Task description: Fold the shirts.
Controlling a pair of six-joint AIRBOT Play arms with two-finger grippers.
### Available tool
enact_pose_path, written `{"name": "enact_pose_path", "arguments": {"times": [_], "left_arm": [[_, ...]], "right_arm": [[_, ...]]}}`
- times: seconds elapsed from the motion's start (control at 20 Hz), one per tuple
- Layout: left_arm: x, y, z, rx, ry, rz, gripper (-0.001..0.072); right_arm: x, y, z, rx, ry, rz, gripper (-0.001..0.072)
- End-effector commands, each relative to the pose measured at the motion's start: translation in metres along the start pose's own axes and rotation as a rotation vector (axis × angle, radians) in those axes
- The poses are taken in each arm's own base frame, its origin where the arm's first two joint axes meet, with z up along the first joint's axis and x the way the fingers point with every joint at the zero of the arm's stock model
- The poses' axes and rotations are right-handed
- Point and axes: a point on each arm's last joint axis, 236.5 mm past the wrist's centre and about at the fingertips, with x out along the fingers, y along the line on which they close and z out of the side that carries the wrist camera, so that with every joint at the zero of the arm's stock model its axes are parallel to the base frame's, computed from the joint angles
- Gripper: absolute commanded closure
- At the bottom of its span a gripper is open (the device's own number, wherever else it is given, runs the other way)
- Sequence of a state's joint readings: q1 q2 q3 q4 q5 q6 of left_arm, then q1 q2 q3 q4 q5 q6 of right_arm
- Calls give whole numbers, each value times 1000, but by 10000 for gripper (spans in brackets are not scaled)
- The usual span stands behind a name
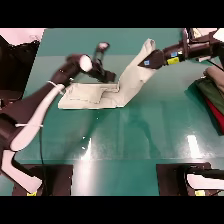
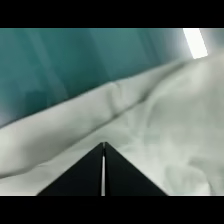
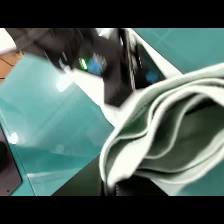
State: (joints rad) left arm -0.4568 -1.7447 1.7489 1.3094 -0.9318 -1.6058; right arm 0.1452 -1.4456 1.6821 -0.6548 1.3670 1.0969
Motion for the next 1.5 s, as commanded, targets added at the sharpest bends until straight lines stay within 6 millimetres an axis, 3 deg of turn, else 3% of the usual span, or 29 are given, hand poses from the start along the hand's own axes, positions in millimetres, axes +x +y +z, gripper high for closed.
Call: {"name": "enact_pose_path", "arguments": {"times": [0.0,0.25,0.35,0.45,0.6,0.9,0.95,1.0,1.05,1.15,1.25,1.35,1.45], "left_arm": [[-81,62,29,-20,-72,120,679],[-216,146,38,7,-158,416,679],[-258,163,34,-4,-186,495,679],[-287,170,30,-11,-209,540,679],[-305,171,23,-8,-202,575,679],[-298,165,7,-35,-135,541,679],[-296,164,5,-38,-129,533,679],[-295,163,3,-42,-121,527,678],[-294,161,3,-48,-119,518,678],[-293,158,3,-53,-122,505,678],[-292,157,-1,-57,-107,501,679],[-291,157,-7,-63,-79,500,679],[-291,157,-12,-68,-61,499,678]], "right_arm": [[26,31,23,-69,-18,43,701],[106,66,46,-129,-25,126,700],[144,75,48,-142,-34,150,701],[182,76,45,-123,-57,147,700],[229,68,30,-124,-80,119,700],[295,75,6,-104,-78,139,693],[301,75,7,-72,-107,137,569],[306,79,9,-54,-135,144,280],[308,89,12,-36,-153,166,131],[305,113,21,-75,-179,213,126],[287,123,28,-157,-180,209,130],[255,99,20,-215,-104,147,133],[214,50,-2,-197,25,65,139]]}}
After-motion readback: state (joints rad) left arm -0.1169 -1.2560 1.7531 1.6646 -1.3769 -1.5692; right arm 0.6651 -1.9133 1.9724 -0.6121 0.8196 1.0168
